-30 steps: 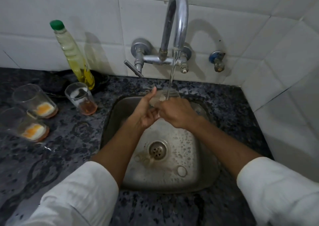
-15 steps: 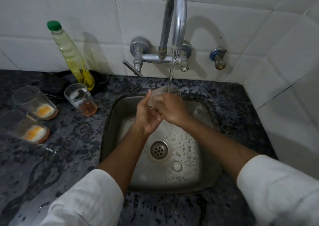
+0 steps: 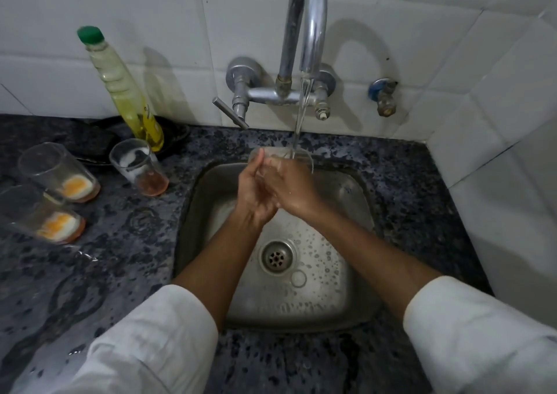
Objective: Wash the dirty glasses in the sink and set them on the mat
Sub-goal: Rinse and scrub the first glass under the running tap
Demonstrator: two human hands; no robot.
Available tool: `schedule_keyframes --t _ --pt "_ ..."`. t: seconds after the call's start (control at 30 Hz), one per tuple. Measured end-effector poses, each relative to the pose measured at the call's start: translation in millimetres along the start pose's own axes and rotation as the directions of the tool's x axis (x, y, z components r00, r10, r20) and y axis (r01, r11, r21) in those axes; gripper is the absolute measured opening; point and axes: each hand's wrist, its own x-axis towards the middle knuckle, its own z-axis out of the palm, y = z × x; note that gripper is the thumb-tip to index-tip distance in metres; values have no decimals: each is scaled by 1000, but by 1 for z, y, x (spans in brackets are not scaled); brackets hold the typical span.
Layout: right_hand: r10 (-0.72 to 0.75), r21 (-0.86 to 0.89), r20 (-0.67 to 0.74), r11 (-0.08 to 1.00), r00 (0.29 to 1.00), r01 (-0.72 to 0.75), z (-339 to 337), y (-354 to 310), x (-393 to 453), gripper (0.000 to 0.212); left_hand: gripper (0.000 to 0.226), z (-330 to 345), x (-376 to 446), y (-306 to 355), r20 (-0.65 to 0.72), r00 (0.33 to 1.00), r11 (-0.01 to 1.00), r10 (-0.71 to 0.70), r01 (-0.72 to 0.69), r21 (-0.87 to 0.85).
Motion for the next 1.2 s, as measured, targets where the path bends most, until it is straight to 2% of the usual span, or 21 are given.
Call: schedule_keyframes --t 0.03,0.1,0.17,0.2,0.23,0.27,0.3,0.37,0.4,0.47,0.53,0.6,0.73,0.8,0.87,0.9,0.93,0.97,1.03,1.13,1.2 --pt "-69 -232 124 968 990 96 -6 5 -3 23 42 1 0 7 -29 999 995 -25 27 96" --pt "-123 -586 338 748 933 311 -19 16 -9 25 52 0 5 13 -117 987 950 -112 141 280" --pt "-168 -671 368 633 914 386 -23 21 -9 23 63 -4 2 10 -143 979 944 -147 182 275" --pt "-182 -641 321 681 929 355 -19 17 -8 22 67 -4 -1 7 -111 984 965 -141 161 207" --pt "-139 -549 217 801 966 239 -11 14 -4 22 66 -6 -2 4 -82 989 983 -122 131 125" --pt "-32 -326 99 943 995 63 -4 11 -2 22 60 -7 -3 1 -39 994 994 -100 102 49" --pt "109 -12 31 994 994 -109 3 9 2 24 48 -8 -3 0 -3 997 997 -72 72 14" --pt "311 370 10 882 950 -293 8 8 2 28 24 -7 -2 2 -2 999 997 -34 34 64" --pt "273 319 43 908 961 -272 6 11 -2 30 20 -6 -1 5 -48 998 994 -43 47 94" --pt "23 -205 191 979 981 17 -9 21 -12 31 28 -2 -2 12 -127 985 980 -117 135 143" --pt "-32 -580 377 771 926 263 -22 25 -17 20 43 1 -4 16 -251 954 954 -163 218 207" --pt "-74 -646 410 681 909 346 -26 23 -20 13 55 -2 -6 11 -318 932 944 -175 250 213" --pt "-209 -723 393 531 895 441 -23 16 -19 21 83 -9 -7 5 -257 930 956 -261 285 63" --pt "-147 -717 356 590 923 371 -17 14 -19 20 87 -9 -7 3 -195 936 951 -294 307 40" --pt "-55 -635 271 740 961 221 -8 16 -16 26 89 -6 -9 0 -105 952 955 -287 293 52" --pt "5 -473 224 875 975 104 -4 19 -15 28 89 -5 -9 -2 -57 961 962 -269 271 21" --pt "81 -166 180 985 980 -51 0 23 -14 27 87 -4 -9 -4 -47 972 973 -230 229 -19" --pt "180 230 162 949 970 -215 2 23 -14 25 81 -4 -9 -5 -61 982 983 -176 173 -57" --pt "368 748 198 543 909 -382 5 27 -20 19 55 1 -9 -4 -128 991 1000 -26 27 7" --pt "524 932 330 -51 785 -358 16 37 -25 13 46 9 -9 -3 -268 936 930 230 -131 342" --pt "612 926 377 -273 696 -262 27 42 -20 18 54 14 -13 -3 -225 868 726 442 -200 658"
